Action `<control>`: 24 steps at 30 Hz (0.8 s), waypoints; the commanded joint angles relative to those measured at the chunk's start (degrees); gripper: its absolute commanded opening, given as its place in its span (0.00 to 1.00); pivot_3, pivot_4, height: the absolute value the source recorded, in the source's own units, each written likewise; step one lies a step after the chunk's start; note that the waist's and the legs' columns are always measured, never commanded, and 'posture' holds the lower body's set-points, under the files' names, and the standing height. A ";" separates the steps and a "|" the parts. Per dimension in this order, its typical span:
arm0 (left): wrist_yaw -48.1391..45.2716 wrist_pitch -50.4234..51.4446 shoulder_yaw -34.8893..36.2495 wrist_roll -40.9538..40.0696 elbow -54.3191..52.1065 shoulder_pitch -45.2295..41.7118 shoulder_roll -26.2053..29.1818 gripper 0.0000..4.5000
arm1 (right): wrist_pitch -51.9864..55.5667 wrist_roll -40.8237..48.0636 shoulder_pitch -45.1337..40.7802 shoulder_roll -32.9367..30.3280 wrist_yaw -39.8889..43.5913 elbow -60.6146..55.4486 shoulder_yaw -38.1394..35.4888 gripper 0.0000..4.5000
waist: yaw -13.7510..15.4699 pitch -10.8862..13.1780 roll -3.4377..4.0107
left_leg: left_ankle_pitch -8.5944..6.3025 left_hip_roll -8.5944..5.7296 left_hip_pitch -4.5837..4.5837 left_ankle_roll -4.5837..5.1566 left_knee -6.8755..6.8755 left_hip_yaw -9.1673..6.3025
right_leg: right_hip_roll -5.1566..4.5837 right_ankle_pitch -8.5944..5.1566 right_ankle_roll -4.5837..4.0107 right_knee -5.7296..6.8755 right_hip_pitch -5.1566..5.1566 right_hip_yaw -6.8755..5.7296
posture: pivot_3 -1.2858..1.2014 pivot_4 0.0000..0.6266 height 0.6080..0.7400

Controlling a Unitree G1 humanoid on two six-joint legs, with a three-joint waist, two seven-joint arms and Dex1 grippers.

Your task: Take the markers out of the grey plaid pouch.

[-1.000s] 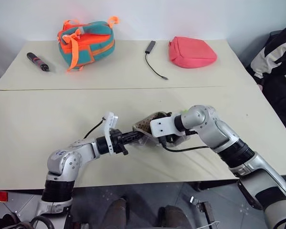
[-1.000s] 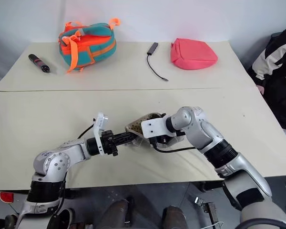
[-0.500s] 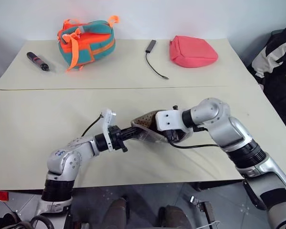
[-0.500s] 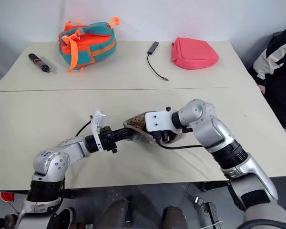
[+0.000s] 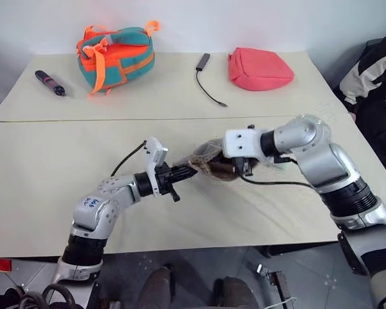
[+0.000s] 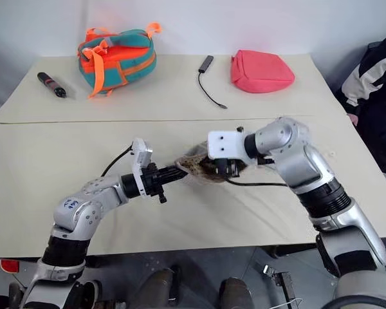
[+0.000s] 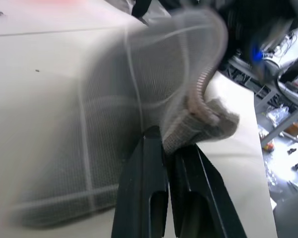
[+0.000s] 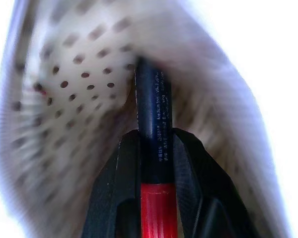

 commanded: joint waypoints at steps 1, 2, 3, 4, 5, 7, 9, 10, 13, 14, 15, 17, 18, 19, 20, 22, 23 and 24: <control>-0.47 0.46 0.51 0.15 -1.02 -0.06 0.79 0.00 | 2.54 4.57 -1.85 0.91 -0.90 -3.19 -4.69 0.12 | 0.01 0.00 0.00 | 0.00 0.02 0.00 0.01 0.00 0.01 | -0.01 0.00 0.00 0.00 0.00 0.00 | 0.52 0.24 1.00; 0.27 -0.49 0.90 0.88 -0.64 -0.51 0.55 0.00 | 3.10 5.05 -1.58 0.77 -0.47 -3.73 -4.59 0.12 | 0.02 0.00 0.00 | 0.00 0.02 0.00 0.01 0.00 0.01 | -0.01 0.00 0.00 0.01 0.01 0.00 | 0.52 0.24 1.00; 0.98 -2.12 1.38 1.90 0.04 -1.06 0.26 0.00 | 2.69 4.96 -1.01 0.03 0.26 -4.36 -4.06 0.12 | 0.02 0.00 0.00 | 0.00 0.06 0.00 0.01 0.00 0.01 | -0.01 0.00 0.00 0.01 0.00 0.00 | 0.52 0.24 1.00; 2.00 -3.87 2.11 3.04 1.21 -1.89 -0.12 0.00 | 2.36 5.26 -0.57 -0.47 0.95 -4.79 -3.74 0.12 | 0.05 0.00 0.00 | 0.00 0.07 0.00 0.01 0.01 0.01 | -0.02 0.00 0.00 0.00 0.00 0.00 | 0.52 0.24 1.00; 3.27 -5.75 3.15 4.27 2.92 -2.88 -0.47 0.00 | 2.50 5.52 -0.41 -0.54 0.99 -4.85 -3.69 0.12 | 0.21 0.00 0.00 | -0.01 0.07 0.00 0.02 0.02 0.02 | -0.02 0.00 0.00 0.00 0.00 0.00 | 0.52 0.24 1.00; 4.55 -8.03 5.06 5.32 5.48 -4.11 -0.87 0.00 | 2.37 5.38 -0.14 -0.92 0.91 -4.72 -3.33 0.12 | 0.22 0.00 0.00 | -0.02 0.05 -0.01 0.03 0.06 0.02 | -0.01 0.00 0.00 0.01 0.01 -0.01 | 0.52 0.24 1.00; 3.65 -9.38 6.54 4.04 5.74 -4.10 -1.27 0.00 | 1.28 3.64 0.13 -1.40 -0.22 -3.16 -2.49 0.12 | 0.17 0.00 0.00 | -0.03 0.00 -0.01 0.06 0.07 0.05 | -0.05 0.01 0.01 0.02 0.01 0.01 | 0.52 0.24 1.00; 2.90 -8.43 7.04 2.46 4.91 -3.66 -1.38 0.00 | 0.01 2.38 0.58 -1.84 -0.87 -1.84 -1.72 0.12 | 0.16 0.00 0.00 | -0.04 0.01 -0.01 0.07 0.07 0.05 | -0.04 0.01 0.01 0.01 0.01 0.01 | 0.52 0.24 1.00; 0.94 -7.58 7.50 0.34 3.24 -2.43 -1.70 0.00 | -3.21 -1.21 1.50 -2.25 -3.02 1.54 0.48 0.12 | 0.11 0.00 0.00 | -0.06 0.01 -0.01 0.06 0.05 0.06 | -0.02 0.01 0.01 0.01 0.01 0.01 | 0.52 0.24 1.00; 0.90 -7.04 7.78 -0.24 3.20 -2.27 -1.97 0.00 | -3.56 -1.64 1.71 -1.95 -3.28 1.89 0.76 0.12 | 0.07 0.00 0.00 | -0.06 0.00 -0.01 0.06 0.04 0.06 | -0.02 0.01 0.01 0.01 0.01 0.01 | 0.52 0.24 1.00; 0.72 -6.79 8.00 -0.88 2.74 -2.01 -2.19 0.00 | -3.59 -2.05 1.84 -1.38 -3.80 2.32 1.01 0.12 | 0.03 0.00 0.00 | -0.06 0.01 -0.01 0.06 0.04 0.07 | -0.02 0.01 0.01 0.01 0.01 0.01 | 0.52 0.24 1.00; 0.69 -6.44 8.09 -1.33 2.03 -1.74 -2.25 0.00 | -3.68 -2.75 2.14 -0.96 -4.20 2.72 1.59 0.12 | -0.04 0.00 0.00 | -0.06 0.02 -0.01 0.06 0.05 0.10 | -0.02 0.01 0.01 0.03 -0.02 0.05 | 0.52 0.24 1.00; 1.42 -7.15 8.25 -0.45 2.51 -1.95 -2.26 0.00 | -4.16 -2.43 2.36 -0.91 -3.96 2.70 1.58 0.12 | -0.06 0.00 0.00 | -0.06 0.03 -0.02 0.06 0.06 0.11 | -0.02 0.01 0.01 0.14 -0.03 0.06 | 0.52 0.24 1.00; 2.01 -7.64 8.39 0.25 2.95 -2.14 -2.28 0.00 | -4.52 -2.11 2.51 -0.93 -3.73 2.63 1.54 0.12 | -0.04 0.00 0.00 | -0.06 0.05 -0.01 0.06 0.07 0.11 | -0.01 0.01 0.01 0.21 -0.03 0.06 | 0.52 0.24 1.00; 2.41 -7.99 8.49 0.71 3.24 -2.26 -2.30 0.00 | -4.75 -1.87 2.59 -0.92 -3.57 2.59 1.47 0.12 | 0.00 0.00 0.00 | -0.06 0.05 -0.01 0.06 0.07 0.11 | -0.01 0.01 0.01 0.21 -0.03 0.06 | 0.52 0.24 1.00; 2.66 -11.00 8.39 3.94 5.16 -2.49 -0.82 0.00 | -2.59 1.60 2.46 -0.46 -2.44 0.78 -0.88 0.12 | 0.02 0.01 0.00 | -0.06 0.04 -0.01 0.06 0.09 0.10 | -0.01 0.01 0.01 0.20 -0.02 0.06 | 0.52 0.24 1.00; 1.99 -12.88 7.69 6.10 5.88 -2.11 0.55 0.00 | -1.80 3.33 2.15 -0.20 -2.37 0.15 -2.37 0.12 | -0.01 0.01 0.00 | -0.06 0.03 -0.01 0.06 0.09 0.11 | -0.02 0.01 0.01 0.19 -0.02 0.06 | 0.52 0.24 1.00; 1.46 -14.19 7.16 7.56 6.31 -1.82 1.45 0.00 | -1.28 4.49 1.93 -0.08 -2.39 -0.26 -3.33 0.12 | -0.08 0.01 0.00 | -0.06 0.03 -0.01 0.06 0.10 0.11 | -0.01 0.01 0.01 0.18 -0.02 0.06 | 0.52 0.24 1.00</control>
